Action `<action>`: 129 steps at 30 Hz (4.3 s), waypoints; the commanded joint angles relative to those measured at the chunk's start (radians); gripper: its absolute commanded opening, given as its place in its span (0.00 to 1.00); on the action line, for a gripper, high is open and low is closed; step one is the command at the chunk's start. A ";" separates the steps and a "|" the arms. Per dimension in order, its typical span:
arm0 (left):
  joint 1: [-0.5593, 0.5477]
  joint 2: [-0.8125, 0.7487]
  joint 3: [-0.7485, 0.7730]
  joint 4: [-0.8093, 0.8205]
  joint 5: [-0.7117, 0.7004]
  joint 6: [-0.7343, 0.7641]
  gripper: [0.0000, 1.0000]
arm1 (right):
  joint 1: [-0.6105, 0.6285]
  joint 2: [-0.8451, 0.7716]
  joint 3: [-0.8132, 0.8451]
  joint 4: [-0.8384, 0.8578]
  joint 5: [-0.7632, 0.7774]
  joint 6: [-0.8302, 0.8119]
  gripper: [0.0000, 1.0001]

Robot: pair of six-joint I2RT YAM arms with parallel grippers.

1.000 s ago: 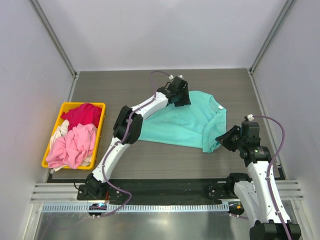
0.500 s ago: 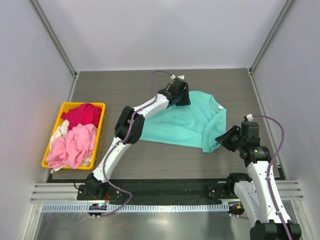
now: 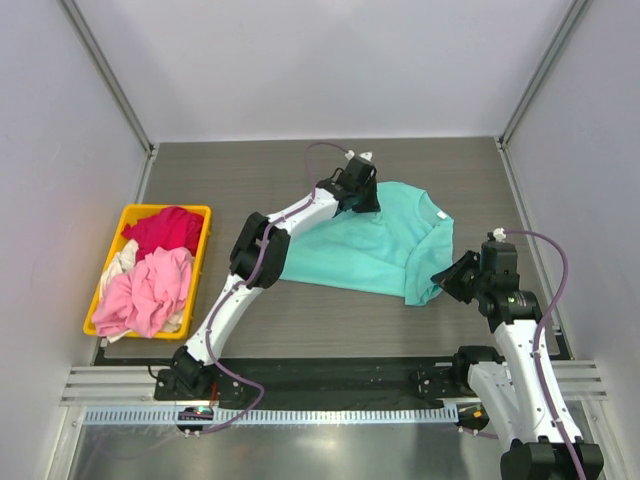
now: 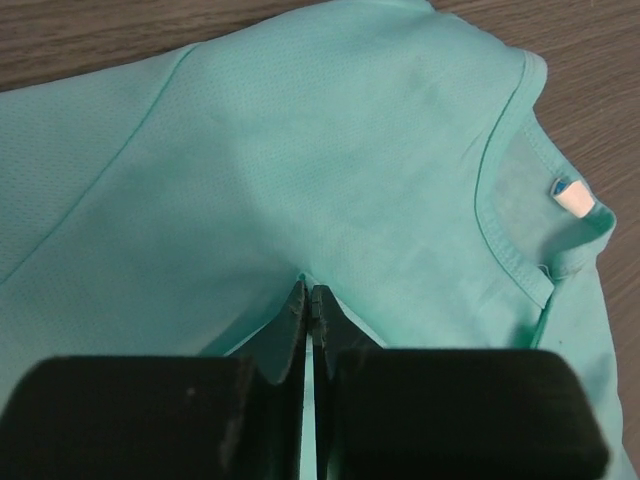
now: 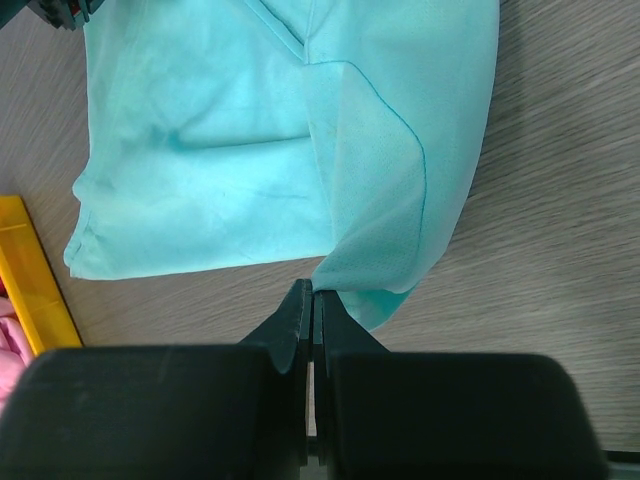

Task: Fold and stack the t-shirts
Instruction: Flatten the tshirt out

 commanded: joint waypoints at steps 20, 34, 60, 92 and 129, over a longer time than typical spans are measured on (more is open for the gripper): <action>0.024 -0.599 -0.182 -0.398 -0.125 0.017 0.00 | 0.004 0.235 0.434 -0.043 0.263 0.028 0.01; -0.156 -1.309 -0.388 -0.632 -0.351 -0.061 0.00 | 0.004 0.091 0.949 -0.353 0.405 -0.017 0.01; 0.359 -0.627 0.389 -0.471 0.013 -0.065 0.00 | -0.010 0.924 1.561 0.165 0.287 -0.227 0.01; 0.251 -1.208 -1.522 0.067 0.025 -0.124 0.00 | -0.011 0.464 0.140 0.119 0.377 -0.034 0.08; 0.214 -1.319 -1.614 -0.022 -0.070 -0.165 0.00 | 0.065 0.572 0.273 0.122 0.198 -0.213 0.42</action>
